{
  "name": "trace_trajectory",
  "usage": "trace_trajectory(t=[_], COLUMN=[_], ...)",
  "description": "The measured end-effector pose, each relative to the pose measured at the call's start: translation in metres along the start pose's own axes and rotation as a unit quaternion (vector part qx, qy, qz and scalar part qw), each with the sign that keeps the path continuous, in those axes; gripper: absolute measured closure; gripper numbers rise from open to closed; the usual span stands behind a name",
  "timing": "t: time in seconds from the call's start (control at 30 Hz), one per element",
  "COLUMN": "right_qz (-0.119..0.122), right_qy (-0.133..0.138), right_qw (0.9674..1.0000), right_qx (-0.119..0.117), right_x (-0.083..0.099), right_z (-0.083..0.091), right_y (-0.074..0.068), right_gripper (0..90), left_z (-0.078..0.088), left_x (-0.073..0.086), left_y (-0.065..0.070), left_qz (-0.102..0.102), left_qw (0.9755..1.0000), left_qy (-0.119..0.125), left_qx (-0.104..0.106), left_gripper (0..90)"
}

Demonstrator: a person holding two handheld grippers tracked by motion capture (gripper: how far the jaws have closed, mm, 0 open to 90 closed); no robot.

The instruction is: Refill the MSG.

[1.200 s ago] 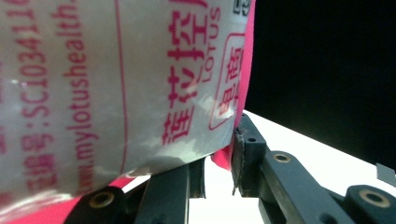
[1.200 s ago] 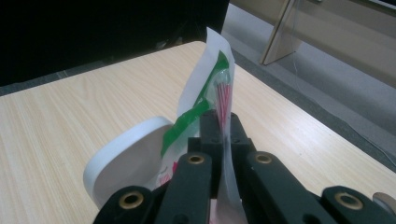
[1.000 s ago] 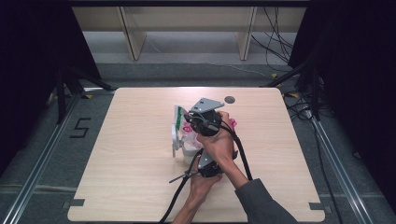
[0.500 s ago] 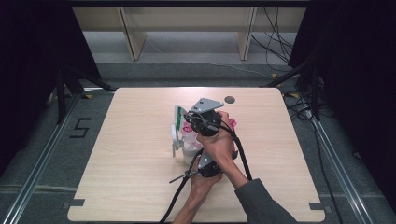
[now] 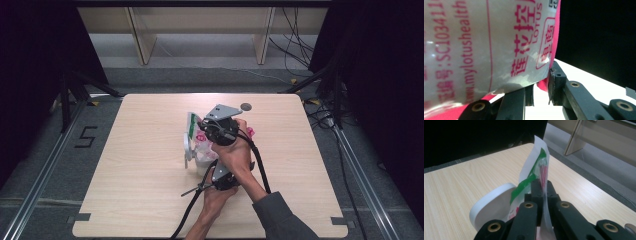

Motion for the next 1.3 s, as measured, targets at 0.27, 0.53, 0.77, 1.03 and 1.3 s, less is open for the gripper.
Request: trace_trajectory(t=[0.27,0.53,0.77,1.03,1.3], right_qz=[-0.002,0.005,0.0,0.004,0.008], right_qy=[-0.002,-0.008,-0.006,-0.005,-0.002], right_qw=[1.0,1.0,1.0,1.0,1.0], right_qx=[0.005,-0.001,-0.001,0.003,0.001], right_x=[0.0003,-0.0001,-0.0008,-0.0007,-0.0017], right_z=[-0.0008,-0.0021,-0.0012,-0.003,-0.003], right_y=[-0.0015,-0.0019,-0.0025,-0.0037,-0.002], right_gripper=[90.0,90.0,90.0,90.0,90.0], left_z=[-0.0012,-0.0008,-0.0003,-0.0004,-0.0001], left_x=[0.0007,0.0007,0.0007,-0.0005,-0.0017], left_y=[0.0009,0.0002,0.0002,0.001,0.0012], left_qz=[0.003,0.008,0.005,0.006,0.005], left_qw=[1.0,0.9999,0.9999,0.9999,0.9999], left_qy=[0.006,0.01,0.011,0.011,0.013], left_qx=[-0.003,0.001,0.0,0.001,0.0], left_gripper=[77.0,77.0,77.0,77.0,77.0])
Point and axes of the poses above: each handheld gripper's, and its own axes: z roughly backward along the jaws, x roughly out of its underside, y roughly to its right, the point moved 1 cm from there along -z, roughly forward along the jaws, and after that the axes turned 8 degrees about y, right-handed, at the moved point
